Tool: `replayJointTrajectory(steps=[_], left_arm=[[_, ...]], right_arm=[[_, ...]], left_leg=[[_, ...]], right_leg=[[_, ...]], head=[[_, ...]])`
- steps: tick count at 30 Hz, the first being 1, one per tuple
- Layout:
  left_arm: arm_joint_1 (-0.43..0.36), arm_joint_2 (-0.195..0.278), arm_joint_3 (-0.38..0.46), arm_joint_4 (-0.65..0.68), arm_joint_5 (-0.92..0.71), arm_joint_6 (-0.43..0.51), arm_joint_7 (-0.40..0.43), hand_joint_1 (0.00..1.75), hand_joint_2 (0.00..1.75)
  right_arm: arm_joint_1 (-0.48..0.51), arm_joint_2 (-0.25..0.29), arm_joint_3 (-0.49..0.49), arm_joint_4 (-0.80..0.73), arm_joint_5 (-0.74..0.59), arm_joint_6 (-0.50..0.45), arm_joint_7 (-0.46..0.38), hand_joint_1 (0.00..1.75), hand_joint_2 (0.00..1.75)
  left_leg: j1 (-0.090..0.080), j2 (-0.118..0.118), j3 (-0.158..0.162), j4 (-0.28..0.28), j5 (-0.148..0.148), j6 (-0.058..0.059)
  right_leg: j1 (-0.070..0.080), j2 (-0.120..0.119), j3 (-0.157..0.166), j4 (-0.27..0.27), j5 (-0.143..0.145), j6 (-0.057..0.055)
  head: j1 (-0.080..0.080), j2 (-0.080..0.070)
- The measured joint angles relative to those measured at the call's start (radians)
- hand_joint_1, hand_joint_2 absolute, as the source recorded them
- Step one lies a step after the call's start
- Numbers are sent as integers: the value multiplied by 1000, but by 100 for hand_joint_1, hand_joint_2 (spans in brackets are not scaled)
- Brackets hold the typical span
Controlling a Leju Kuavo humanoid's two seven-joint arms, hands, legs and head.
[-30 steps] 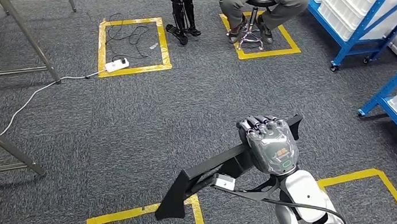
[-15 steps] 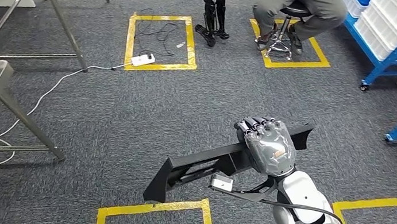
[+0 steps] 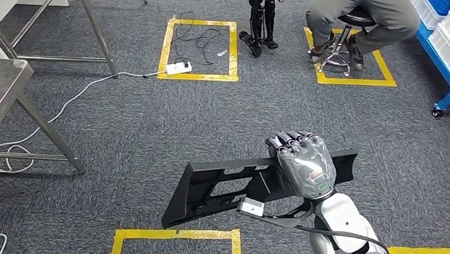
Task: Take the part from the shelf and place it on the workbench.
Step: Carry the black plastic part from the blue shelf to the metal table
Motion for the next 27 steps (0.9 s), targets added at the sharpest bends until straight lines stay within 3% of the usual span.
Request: replayJointTrajectory(steps=[1,3,5,8,10,12,13,14,15,17,18,19,21,23,25,27], left_arm=[[0,0,-1,0,0,0,0,0,175],[-1,0,-3,0,0,1,1,0,175],[-4,1,-5,0,0,1,1,0,175],[-5,1,-7,0,0,1,3,0,175],[-5,-1,-8,0,1,1,3,0,175],[-8,-2,-9,0,1,2,4,0,175],[-9,-2,-10,0,1,2,4,0,175],[-9,-3,-11,0,1,2,4,0,175],[-9,-3,-12,0,1,2,4,0,175],[-8,-4,-13,0,2,2,4,0,175],[-8,-4,-13,0,2,2,4,0,175],[-9,-4,-14,0,3,2,4,0,175],[-8,-3,-15,0,3,2,4,0,175],[-3,-2,-19,1,3,2,4,0,175],[-1,-2,-22,2,3,2,4,0,175],[-2,-2,-24,2,3,1,4,0,175]], right_arm=[[0,0,0,0,1,0,0,175,175],[-1,0,-1,0,2,0,0,175,175],[-1,0,-1,0,3,0,0,175,175],[-1,0,-1,-2,3,0,0,175,175],[-3,-1,-2,-3,3,0,-1,175,175],[-1,-3,-4,-2,3,0,-1,175,175],[1,-4,-4,0,3,0,-1,175,175],[3,-4,-4,2,3,0,-1,175,175],[4,-4,-4,3,3,0,-1,175,175],[3,-4,-4,5,3,0,-1,175,175],[1,-4,-4,6,3,0,-1,175,175],[-1,-4,-4,7,3,0,-2,175,175],[-5,-4,-3,8,3,0,-3,175,175],[-10,-4,-2,9,2,0,-5,175,175],[-17,-3,0,10,2,0,-8,175,175],[-19,-3,0,12,1,0,-10,175,175]], left_leg=[[-1,4,22,-43,29,5],[-12,35,88,-170,82,21],[-25,55,119,-236,97,33],[-28,30,126,-255,103,43],[-22,11,140,-277,115,53],[-19,-11,142,-285,121,59],[-19,-23,141,-285,121,59],[-19,-37,140,-284,122,59],[-18,-50,140,-283,122,58],[-15,-77,139,-279,121,51],[-16,-89,135,-271,118,44],[-16,-100,131,-264,116,37],[-15,-117,120,-255,113,23],[-8,-119,113,-252,112,11],[-5,-71,91,-206,84,2],[-4,-16,34,-87,22,-4]], right_leg=[[3,-7,3,0,-2,-2],[9,-21,8,0,-6,-3],[14,-35,9,-1,-10,1],[18,-50,12,-2,-16,12],[17,-17,-8,45,-43,13],[10,21,-74,175,-94,7],[6,27,-108,237,-114,7],[2,30,-132,277,-121,13],[-2,31,-134,272,-111,23],[-14,43,-89,168,-59,50],[-20,60,-59,101,-32,59],[-25,73,-36,50,-13,62],[-23,81,-17,12,-1,50],[-20,63,-14,9,3,32],[-20,46,-9,4,6,16],[-14,26,-5,3,3,5]], head=[[0,0],[1,0],[1,0],[1,0],[4,0],[6,0],[7,0],[7,0],[7,0],[7,0],[7,0],[6,0],[5,0],[4,0],[0,0],[-5,0]])
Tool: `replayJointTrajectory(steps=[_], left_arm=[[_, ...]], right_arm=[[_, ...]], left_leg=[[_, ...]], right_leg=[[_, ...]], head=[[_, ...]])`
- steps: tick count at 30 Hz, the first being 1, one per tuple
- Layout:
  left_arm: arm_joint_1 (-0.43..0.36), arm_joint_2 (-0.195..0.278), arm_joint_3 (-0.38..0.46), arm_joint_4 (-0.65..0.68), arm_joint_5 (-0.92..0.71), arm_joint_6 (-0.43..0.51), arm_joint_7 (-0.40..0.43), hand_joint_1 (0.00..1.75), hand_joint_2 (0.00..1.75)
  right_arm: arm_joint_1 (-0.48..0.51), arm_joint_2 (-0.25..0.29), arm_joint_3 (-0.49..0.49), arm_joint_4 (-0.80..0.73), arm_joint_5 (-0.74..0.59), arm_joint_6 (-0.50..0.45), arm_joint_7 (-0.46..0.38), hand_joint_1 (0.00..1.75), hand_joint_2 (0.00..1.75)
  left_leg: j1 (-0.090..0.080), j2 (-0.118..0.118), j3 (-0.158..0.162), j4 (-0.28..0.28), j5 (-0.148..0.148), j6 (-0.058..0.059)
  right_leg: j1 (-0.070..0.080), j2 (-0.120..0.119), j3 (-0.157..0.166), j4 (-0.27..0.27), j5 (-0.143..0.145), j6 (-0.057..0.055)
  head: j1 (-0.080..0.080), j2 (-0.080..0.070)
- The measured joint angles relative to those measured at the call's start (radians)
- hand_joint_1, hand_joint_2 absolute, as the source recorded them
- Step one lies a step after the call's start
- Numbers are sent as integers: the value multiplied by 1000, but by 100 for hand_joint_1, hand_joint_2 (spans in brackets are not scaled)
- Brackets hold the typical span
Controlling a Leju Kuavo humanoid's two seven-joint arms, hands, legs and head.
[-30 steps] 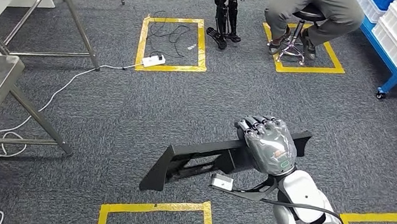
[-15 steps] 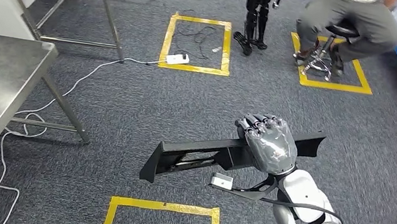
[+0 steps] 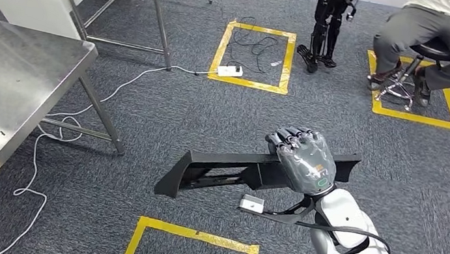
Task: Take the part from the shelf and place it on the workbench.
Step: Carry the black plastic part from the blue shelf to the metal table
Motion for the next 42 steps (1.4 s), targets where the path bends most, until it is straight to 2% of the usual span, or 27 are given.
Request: replayJointTrajectory(steps=[2,3,4,5,7,9,11,12,13,15,17,18,19,21,22,24,26,28,30,31,33,34,35,37,39,40,42], left_arm=[[-2,0,-1,0,0,0,0,0,175],[-3,0,-1,0,0,0,0,0,175],[-3,0,-1,0,0,0,0,0,175],[-3,0,-1,0,0,0,0,0,175],[-4,0,-1,0,-1,1,0,0,175],[-7,1,-2,0,-1,1,1,0,175],[-8,2,-2,0,-2,1,3,0,175],[-8,1,-2,0,-3,0,4,0,175],[-9,0,-2,0,-3,0,6,0,175],[-12,-2,-3,0,-3,0,7,0,175],[-15,-3,-3,0,-3,0,8,0,175],[-15,-4,-3,0,-3,-1,8,0,175],[-14,-5,-3,0,-3,-1,8,0,175],[-14,-6,-4,0,-3,-1,8,0,175],[-14,-5,-5,0,-3,-1,8,0,175],[-12,-4,-6,0,-3,0,8,0,175],[-8,-4,-6,0,-3,0,8,0,175],[-5,-3,-6,1,-4,2,8,0,175],[-6,-4,-7,1,-5,2,8,0,175],[-7,-4,-7,1,-5,3,8,0,175],[-8,-5,-7,1,-5,2,7,0,175],[-8,-5,-7,1,-5,2,7,0,175],[-8,-5,-7,1,-5,2,7,0,175],[-9,-4,-8,1,-5,3,7,0,175],[-12,-3,-8,1,-5,3,6,0,175],[-14,-2,-9,1,-6,3,6,0,175],[-13,-1,-12,1,-6,5,5,0,175]], right_arm=[[0,0,1,3,0,0,0,175,175],[0,0,1,4,0,0,-1,175,175],[0,0,2,5,0,0,-1,175,175],[0,0,2,5,0,0,-1,175,175],[0,0,2,5,0,0,-1,175,175],[0,0,2,6,-1,-1,-1,175,175],[1,3,4,7,-1,-1,-2,175,175],[1,4,5,8,-1,-1,-2,175,175],[0,4,6,8,-1,-2,-2,175,175],[2,2,5,10,-2,-3,-3,175,175],[10,0,5,14,-2,-3,-3,175,175],[13,-1,6,16,-2,-3,-3,175,175],[15,-1,6,17,-2,-3,-3,175,175],[15,-1,6,18,-2,-3,-3,175,175],[15,-1,6,18,-2,-3,-3,175,175],[14,0,8,19,-2,-4,-3,175,175],[14,1,10,20,-2,-4,-3,175,175],[12,3,12,20,-2,-4,-3,175,175],[13,4,13,20,-3,-4,-3,175,175],[14,4,13,20,-3,-4,-3,175,175],[17,4,14,20,-3,-4,-3,175,175],[18,4,15,20,-2,-4,-3,175,175],[18,4,16,20,-2,-4,-3,175,175],[18,4,17,20,-3,-4,-3,175,175],[17,4,16,20,-3,-5,-3,175,175],[18,4,17,20,-3,-5,-3,175,175],[18,4,17,19,-4,-5,-3,175,175]], left_leg=[[3,14,-57,110,-41,-2],[3,16,-62,119,-36,-1],[3,19,-47,90,-14,2],[1,28,-13,27,19,8],[-11,72,57,-101,64,25],[-25,94,81,-151,73,38],[-27,70,84,-164,79,48],[-25,58,92,-177,84,53],[-21,45,102,-190,91,59],[-17,19,114,-204,99,65],[-16,-12,113,-204,100,66],[-15,-28,113,-204,99,65],[-14,-45,113,-202,99,63],[-10,-74,111,-193,94,53],[-9,-88,107,-185,90,45],[-10,-106,97,-175,85,31],[-7,-116,90,-171,85,23],[-5,-79,78,-143,68,16],[-6,-15,33,-45,16,9],[-5,4,-1,20,-13,7],[-5,16,-48,107,-38,9],[-5,18,-46,100,-25,13],[-8,22,-23,56,3,21],[-22,62,50,-77,56,43],[-37,96,88,-150,71,60],[-41,95,89,-155,69,64],[-39,68,100,-178,79,71]], right_leg=[[8,-24,1,0,-4,-6],[11,-36,2,0,-6,-8],[14,-47,4,0,-8,-9],[17,-57,7,0,-10,-9],[23,-75,13,0,-15,-7],[26,-94,15,-2,-19,0],[29,-111,18,-7,-23,8],[29,-102,17,0,-29,11],[29,-80,7,24,-41,10],[23,-21,-46,134,-85,2],[18,3,-116,255,-122,2],[15,5,-133,275,-121,10],[10,7,-128,251,-103,22],[-4,25,-72,117,-39,50],[-9,36,-42,55,-14,56],[-9,47,-17,5,4,48],[-6,32,-17,8,7,33],[-6,17,-13,6,8,22],[0,0,-9,5,5,10],[5,-10,-8,5,2,5],[15,-34,-6,5,-2,-2],[19,-45,-5,5,-3,-4],[23,-56,-2,5,-5,-7],[30,-77,5,3,-10,-10],[32,-97,10,-1,-12,-8],[32,-108,11,-4,-13,-6],[38,-123,18,-9,-15,0]], head=[[0,0],[0,0],[0,0],[0,0],[1,0],[1,0],[-1,0],[1,0],[2,0],[6,0],[8,0],[8,0],[8,0],[8,0],[9,0],[9,0],[8,0],[4,0],[-1,0],[-4,0],[-4,0],[-4,0],[-4,0],[-3,0],[-3,0],[-4,0],[-3,0]])
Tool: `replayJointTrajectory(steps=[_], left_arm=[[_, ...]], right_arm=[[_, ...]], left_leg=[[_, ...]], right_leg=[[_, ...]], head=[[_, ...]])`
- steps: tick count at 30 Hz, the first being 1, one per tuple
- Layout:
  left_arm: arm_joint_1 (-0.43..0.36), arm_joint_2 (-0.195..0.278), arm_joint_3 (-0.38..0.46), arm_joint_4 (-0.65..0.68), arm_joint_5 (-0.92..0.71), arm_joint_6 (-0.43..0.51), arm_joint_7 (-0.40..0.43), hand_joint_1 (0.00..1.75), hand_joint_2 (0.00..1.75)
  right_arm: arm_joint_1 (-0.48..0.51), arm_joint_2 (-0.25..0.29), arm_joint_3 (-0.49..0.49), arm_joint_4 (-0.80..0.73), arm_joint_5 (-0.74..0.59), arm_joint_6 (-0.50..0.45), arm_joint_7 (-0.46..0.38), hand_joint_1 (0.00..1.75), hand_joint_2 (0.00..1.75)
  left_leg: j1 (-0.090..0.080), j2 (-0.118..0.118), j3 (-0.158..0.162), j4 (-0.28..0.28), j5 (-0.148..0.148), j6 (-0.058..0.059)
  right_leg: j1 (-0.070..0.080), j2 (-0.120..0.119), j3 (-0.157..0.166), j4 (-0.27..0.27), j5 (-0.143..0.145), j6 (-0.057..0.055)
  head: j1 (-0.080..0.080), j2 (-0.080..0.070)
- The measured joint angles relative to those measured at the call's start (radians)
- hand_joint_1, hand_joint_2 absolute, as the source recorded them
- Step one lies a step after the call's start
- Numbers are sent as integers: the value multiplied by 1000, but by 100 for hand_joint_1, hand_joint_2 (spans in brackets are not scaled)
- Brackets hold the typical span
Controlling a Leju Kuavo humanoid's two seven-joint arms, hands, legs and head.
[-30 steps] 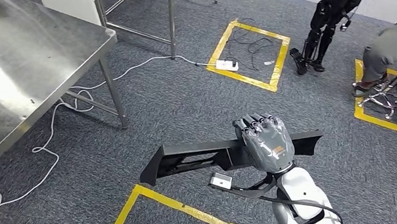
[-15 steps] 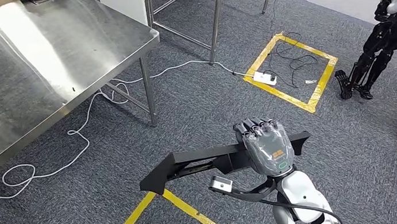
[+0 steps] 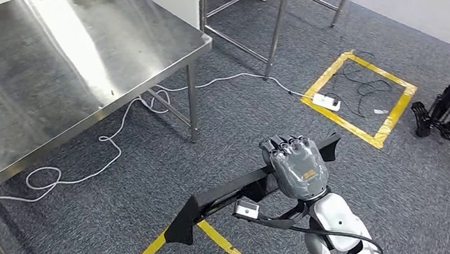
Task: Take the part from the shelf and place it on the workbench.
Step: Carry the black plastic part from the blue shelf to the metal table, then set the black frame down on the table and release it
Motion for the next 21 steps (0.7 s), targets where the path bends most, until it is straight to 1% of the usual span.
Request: replayJointTrajectory(steps=[1,2,3,4,5,6,7,8,9,10,11,12,13,14,15,16,17,18,19,20,21], left_arm=[[1,-1,-2,0,-1,2,-1,0,175],[1,-2,-3,0,-2,5,-1,0,175],[0,-4,-4,0,-3,8,-2,0,175],[-3,-5,-4,0,-4,10,-3,0,175],[-5,-6,-5,0,-5,11,-3,0,175],[-5,-7,-5,0,-5,12,-3,0,175],[-4,-9,-7,0,-5,12,-3,0,175],[-3,-10,-8,0,-5,12,-3,0,175],[-2,-10,-10,0,-5,12,-4,0,175],[-2,-10,-11,0,-5,12,-4,0,175],[-2,-9,-12,0,-5,13,-5,0,175],[-2,-8,-12,0,-5,13,-6,0,175],[-1,-7,-13,0,-6,14,-6,0,175],[1,-6,-13,0,-6,14,-7,0,175],[3,-6,-14,0,-6,15,-7,0,175],[6,-6,-14,0,-6,16,-7,0,175],[7,-5,-15,1,-6,16,-7,0,175],[7,-5,-15,1,-6,17,-8,0,175],[6,-5,-15,1,-6,18,-9,0,175],[5,-5,-15,1,-6,18,-10,0,175],[4,-6,-15,1,-6,18,-11,0,175]], right_arm=[[0,0,0,-1,0,0,0,175,175],[0,0,-1,-2,0,-1,0,175,175],[1,-1,-1,-2,0,-2,0,175,175],[3,-3,-1,-1,0,-2,0,175,175],[7,-5,-1,-1,0,-2,0,175,175],[11,-6,0,0,1,-2,0,175,175],[14,-8,0,1,1,-2,0,175,175],[15,-8,0,1,1,-2,0,175,175],[16,-8,0,1,1,-2,0,175,175],[15,-8,0,1,1,-2,0,175,175],[15,-8,0,1,2,-2,0,175,175],[15,-7,0,1,2,-2,0,175,175],[15,-7,0,1,2,-2,0,175,175],[15,-6,1,1,3,-2,0,175,175],[14,-5,1,1,5,-2,0,175,175],[14,-3,2,1,6,-1,1,175,175],[12,0,3,1,8,-1,2,175,175],[11,2,4,1,10,0,2,175,175],[11,2,5,1,12,1,3,175,175],[11,2,6,1,13,2,3,175,175],[11,2,7,1,14,2,4,175,175]], left_leg=[[4,-13,11,-17,9,3],[9,-27,22,-34,19,7],[14,-40,30,-45,27,9],[14,-54,30,-49,31,11],[15,-70,27,-48,32,13],[17,-86,26,-48,32,11],[19,-103,25,-46,33,8],[23,-118,23,-42,31,2],[28,-133,22,-36,28,-5],[32,-147,19,-26,23,-16],[34,-159,13,-13,16,-26],[35,-169,5,-3,11,-35],[34,-176,-1,4,8,-41],[35,-182,-7,8,7,-45],[39,-185,-11,8,7,-46],[40,-171,-14,16,3,-49],[41,-145,-24,38,-11,-52],[42,-112,-43,80,-34,-56],[40,-78,-73,141,-65,-59],[41,-59,-109,210,-96,-60],[41,-52,-141,268,-116,-60]], right_leg=[[2,16,-2,9,-6,1],[3,47,-15,38,-19,0],[0,84,-42,90,-41,-4],[-7,113,-78,157,-66,-7],[-12,128,-116,223,-89,-6],[-18,131,-143,268,-101,0],[-25,132,-153,278,-98,11],[-33,133,-139,244,-77,27],[-43,139,-107,177,-45,45],[-52,151,-73,108,-17,60],[-57,163,-44,51,4,66],[-59,172,-27,21,14,64],[-57,175,-25,16,14,56],[-54,169,-24,16,15,46],[-54,161,-25,18,16,38],[-53,154,-25,18,16,32],[-53,146,-24,18,16,27],[-51,138,-22,17,15,23],[-47,129,-21,17,14,19],[-43,118,-21,17,11,15],[-38,106,-20,18,9,12]], head=[[2,0],[4,0],[7,0],[8,0],[9,0],[11,0],[11,0],[11,0],[11,0],[11,0],[13,0],[13,0],[13,0],[12,0],[10,0],[9,0],[7,0],[5,0],[3,0],[2,0],[2,0]])
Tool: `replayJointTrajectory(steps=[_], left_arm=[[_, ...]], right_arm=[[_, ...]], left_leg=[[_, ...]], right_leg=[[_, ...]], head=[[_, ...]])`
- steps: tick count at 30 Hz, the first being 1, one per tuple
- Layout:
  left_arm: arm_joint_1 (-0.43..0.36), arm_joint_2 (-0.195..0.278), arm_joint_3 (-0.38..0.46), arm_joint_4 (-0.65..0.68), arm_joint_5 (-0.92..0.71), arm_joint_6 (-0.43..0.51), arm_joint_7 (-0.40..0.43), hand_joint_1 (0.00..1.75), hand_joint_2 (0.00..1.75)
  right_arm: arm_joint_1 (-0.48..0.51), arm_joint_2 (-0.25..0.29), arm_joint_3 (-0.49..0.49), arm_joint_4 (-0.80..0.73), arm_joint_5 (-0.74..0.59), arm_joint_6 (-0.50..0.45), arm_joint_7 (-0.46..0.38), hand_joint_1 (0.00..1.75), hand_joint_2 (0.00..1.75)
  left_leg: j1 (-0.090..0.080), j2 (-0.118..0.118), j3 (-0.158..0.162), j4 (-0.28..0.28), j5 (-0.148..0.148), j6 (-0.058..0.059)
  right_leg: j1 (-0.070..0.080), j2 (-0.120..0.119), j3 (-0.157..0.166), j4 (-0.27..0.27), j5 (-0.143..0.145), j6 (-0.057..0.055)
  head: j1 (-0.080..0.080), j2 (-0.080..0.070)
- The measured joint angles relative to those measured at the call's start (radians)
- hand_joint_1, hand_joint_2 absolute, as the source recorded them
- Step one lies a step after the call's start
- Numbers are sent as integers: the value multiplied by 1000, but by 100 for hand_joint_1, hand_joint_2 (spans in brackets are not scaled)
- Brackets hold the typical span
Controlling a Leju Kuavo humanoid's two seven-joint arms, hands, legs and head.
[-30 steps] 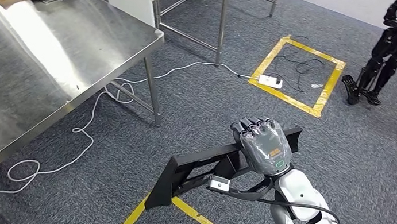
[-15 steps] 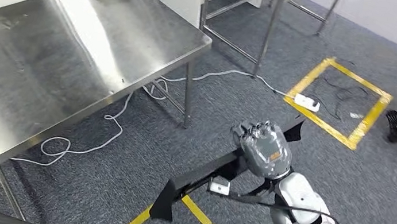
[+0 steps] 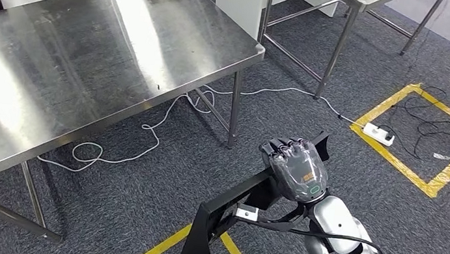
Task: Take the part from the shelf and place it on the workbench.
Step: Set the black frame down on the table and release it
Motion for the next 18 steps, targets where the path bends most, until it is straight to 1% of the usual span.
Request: replayJointTrajectory(steps=[1,2,3,4,5,6,7,8,9,10,11,12,13,14,15,16,17,18], left_arm=[[0,0,0,0,0,0,-1,0,175],[0,0,0,0,0,1,-2,0,175],[0,0,0,0,0,2,-3,0,175],[0,0,0,0,0,3,-4,0,175],[0,1,-1,0,0,5,-4,0,175],[0,2,-1,0,1,6,-4,0,175],[-1,3,-1,0,1,8,-5,0,175],[-2,4,-1,0,1,9,-5,0,175],[-2,4,-1,0,1,9,-6,0,175],[0,3,-1,0,1,9,-6,0,175],[1,2,-1,0,1,9,-6,0,175],[1,0,-2,0,1,10,-6,0,175],[0,-1,-2,0,2,10,-6,0,175],[-2,-3,-2,0,3,10,-6,0,175],[-3,-3,-2,0,4,10,-6,0,175],[-3,-5,-2,0,5,10,-6,0,175],[-2,-6,-2,0,6,10,-6,0,175],[-1,-8,-2,0,6,10,-6,0,175]], right_arm=[[0,0,1,0,1,1,0,175,175],[0,1,2,0,2,1,1,175,175],[0,1,2,0,3,2,2,175,175],[-1,2,2,0,5,2,4,175,175],[-2,2,2,0,6,2,5,175,175],[-4,1,2,0,6,3,6,175,175],[-5,1,2,0,7,3,6,175,175],[-5,2,2,0,7,3,7,175,175],[-6,2,2,0,8,3,7,175,175],[-6,2,2,-1,8,3,7,175,175],[-7,2,2,-2,8,4,7,175,175],[-8,2,1,-3,9,4,7,175,175],[-8,1,1,-3,9,4,8,175,175],[-6,0,0,-2,9,4,8,175,175],[-3,-2,0,-2,9,4,8,175,175],[1,-4,1,-1,9,4,8,175,175],[3,-5,1,0,9,4,8,175,175],[4,-6,1,0,9,4,8,175,175]], left_leg=[[0,2,-17,29,-4,3],[-1,4,-14,21,11,8],[-4,9,8,-24,40,17],[-11,26,45,-92,74,30],[-19,52,78,-154,97,43],[-29,75,103,-201,110,55],[-37,91,115,-227,112,63],[-41,92,115,-233,108,67],[-44,77,118,-242,110,69],[-41,62,127,-255,116,71],[-37,46,138,-270,123,73],[-33,31,148,-284,130,74],[-29,18,155,-293,136,75],[-29,2,156,-295,138,77],[-29,-15,156,-295,138,77],[-29,-32,156,-295,137,76],[-29,-51,157,-294,136,75],[-27,-68,157,-292,135,72]], right_leg=[[4,-12,1,0,-2,-3],[8,-25,4,0,-5,-6],[12,-37,8,0,-8,-9],[16,-48,13,-1,-12,-11],[20,-59,18,-1,-16,-11],[23,-70,21,-3,-19,-10],[25,-81,24,-5,-21,-7],[26,-93,26,-8,-23,-4],[27,-107,32,-14,-24,0],[28,-104,35,-14,-26,3],[28,-85,34,-6,-32,6],[28,-53,22,23,-44,6],[25,-17,-1,66,-60,5],[21,7,-36,131,-81,3],[18,17,-75,194,-99,3],[15,19,-106,236,-105,8],[11,21,-125,250,-99,17],[8,23,-119,215,-74,29]], head=[[0,0],[0,0],[0,0],[0,0],[1,0],[1,0],[2,0],[1,0],[0,0],[1,0],[2,0],[3,0],[5,0],[5,0],[6,0],[5,0],[5,0],[5,0]])
